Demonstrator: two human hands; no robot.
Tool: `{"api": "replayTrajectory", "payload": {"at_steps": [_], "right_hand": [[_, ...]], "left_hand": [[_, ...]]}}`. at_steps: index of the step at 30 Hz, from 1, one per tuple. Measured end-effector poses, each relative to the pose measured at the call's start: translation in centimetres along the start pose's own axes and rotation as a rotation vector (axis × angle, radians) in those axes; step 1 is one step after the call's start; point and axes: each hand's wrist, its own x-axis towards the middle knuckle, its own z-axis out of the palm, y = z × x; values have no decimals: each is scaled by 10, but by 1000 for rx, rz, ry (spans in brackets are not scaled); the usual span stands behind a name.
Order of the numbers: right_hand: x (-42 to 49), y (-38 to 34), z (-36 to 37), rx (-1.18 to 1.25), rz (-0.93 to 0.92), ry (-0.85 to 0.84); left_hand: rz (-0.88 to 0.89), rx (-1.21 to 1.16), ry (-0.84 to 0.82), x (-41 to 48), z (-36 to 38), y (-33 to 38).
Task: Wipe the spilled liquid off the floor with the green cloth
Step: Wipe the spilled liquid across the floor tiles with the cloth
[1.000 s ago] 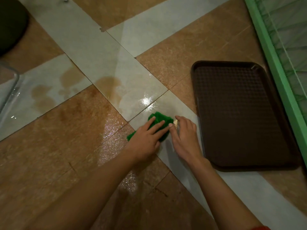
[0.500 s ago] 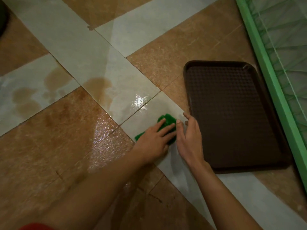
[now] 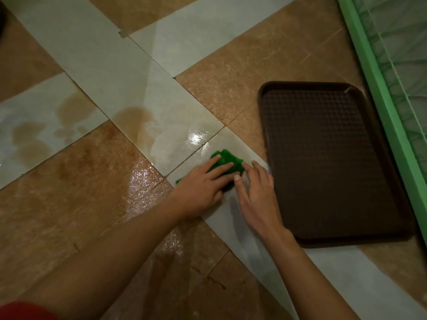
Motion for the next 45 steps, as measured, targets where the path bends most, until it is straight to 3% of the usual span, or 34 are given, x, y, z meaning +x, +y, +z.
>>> {"api": "replayTrajectory", "payload": {"at_steps": [2,5,6,7,11,13,17,19,23,30,33,36,39,41,45], "right_hand": [[0,1,2,-12,-3,-3],[0,2,4,-34,12,-35],[0,2,5,-32,17,-43],[1,2,6,-26,21,-47],[9,-6,15,-10,20,-57],[12,-13,21,-10,2,-60],[20,-18,24,-36,-28,-77],[26,-14,20,-55,-1,-75],[35,-12,17,-76,9,-91],[33,-12,18,-24,7,-87],[30,-12,16,-10,41,-85],[31,-28,14,10,68,-84],[39,-49,12,23,19,-70],[46,-56,11,24,0,-53],[45,-58,9,7,-2,-58]], "left_hand": [[-116,-10,36,8,-4,-22],[-504,-87,91,36,-20,-30],[-562,-81,85,42,-20,-27],[-542,-75,74,44,-20,-24],[-144,-6,53,33,-17,-31],[-204,6,46,43,-22,-41],[-499,-56,16,73,-29,-43],[-452,-22,4,72,-27,-45],[-112,112,-100,60,-31,-58],[-567,-8,-43,80,-38,-83],[-542,26,-68,57,-34,-80],[-331,76,-221,34,-38,-61],[-246,95,-261,31,-38,-68],[-288,103,-246,35,-40,-84],[-551,34,-124,11,-49,-100]]}}
